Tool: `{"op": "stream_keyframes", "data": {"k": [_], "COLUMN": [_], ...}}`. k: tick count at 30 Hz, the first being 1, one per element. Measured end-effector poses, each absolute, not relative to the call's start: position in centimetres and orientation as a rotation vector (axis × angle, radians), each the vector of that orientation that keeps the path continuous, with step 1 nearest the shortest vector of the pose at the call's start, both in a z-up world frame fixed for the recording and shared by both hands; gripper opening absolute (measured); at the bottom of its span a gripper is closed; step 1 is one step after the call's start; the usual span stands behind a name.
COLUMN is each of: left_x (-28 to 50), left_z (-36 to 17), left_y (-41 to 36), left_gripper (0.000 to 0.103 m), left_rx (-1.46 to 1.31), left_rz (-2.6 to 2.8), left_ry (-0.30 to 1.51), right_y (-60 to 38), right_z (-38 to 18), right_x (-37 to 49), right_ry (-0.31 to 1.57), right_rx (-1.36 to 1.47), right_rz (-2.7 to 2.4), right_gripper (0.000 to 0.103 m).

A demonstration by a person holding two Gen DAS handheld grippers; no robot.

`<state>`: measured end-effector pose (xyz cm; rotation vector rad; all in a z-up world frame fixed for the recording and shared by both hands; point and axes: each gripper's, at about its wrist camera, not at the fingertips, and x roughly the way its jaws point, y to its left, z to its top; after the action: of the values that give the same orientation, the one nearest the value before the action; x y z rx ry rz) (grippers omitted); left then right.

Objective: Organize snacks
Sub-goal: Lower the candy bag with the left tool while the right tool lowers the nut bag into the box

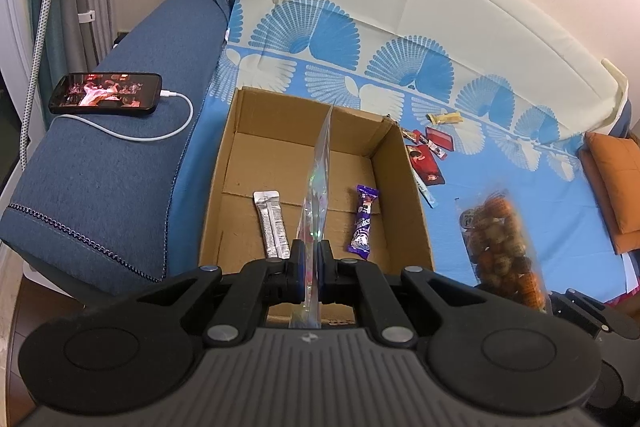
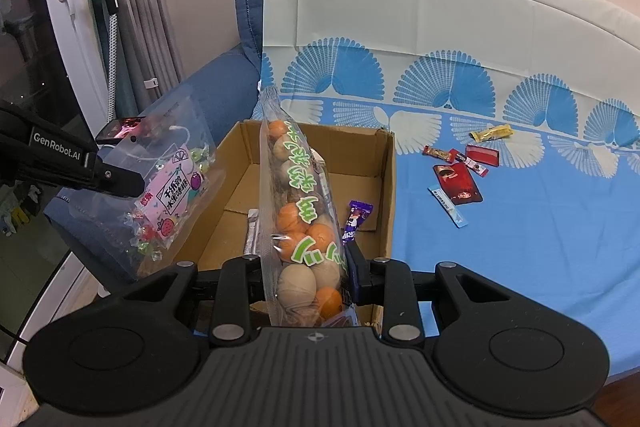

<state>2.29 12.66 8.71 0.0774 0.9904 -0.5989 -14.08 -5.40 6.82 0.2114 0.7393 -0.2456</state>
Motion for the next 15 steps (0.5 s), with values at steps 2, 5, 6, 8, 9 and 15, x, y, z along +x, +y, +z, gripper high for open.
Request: {"op": "stream_keyframes", "data": {"k": [2, 5, 6, 8, 9, 15], "left_x": [2.6, 3.2, 3.4, 3.8, 4.0, 5.5], "left_z": [8.6, 8.3, 8.2, 8.0, 7.8, 7.0], "left_y": [12.7, 12.6, 12.5, 12.4, 12.4, 11.8], "left_gripper": [0.006, 0.006, 0.006, 0.006, 0.006, 0.006], "left_rx": [0.076, 0.074, 0.074, 0.072, 0.073, 0.072], "left_rz": [-0.594, -0.587, -0.584, -0.581, -0.58, -0.571], "left_ry": [0.996, 1.002, 1.005, 1.01, 1.013, 1.034], "right_y": [-5.5, -5.5, -5.6, -5.7, -5.7, -6.0], "right_z": [6.7, 6.6, 6.5, 6.4, 6.3, 5.9], "right_x": [-13.9, -13.5, -13.4, -13.0, -12.9, -11.6], "right_ry": [0.741, 0.747, 0.75, 0.755, 0.757, 0.77], "right_rx": [0.213, 0.215, 0.216, 0.217, 0.219, 0.23], "right_rz": [-0.246, -0.245, -0.245, -0.245, -0.246, -0.246], "right_gripper": [0.032, 0.032, 0.032, 0.032, 0.032, 0.032]}}
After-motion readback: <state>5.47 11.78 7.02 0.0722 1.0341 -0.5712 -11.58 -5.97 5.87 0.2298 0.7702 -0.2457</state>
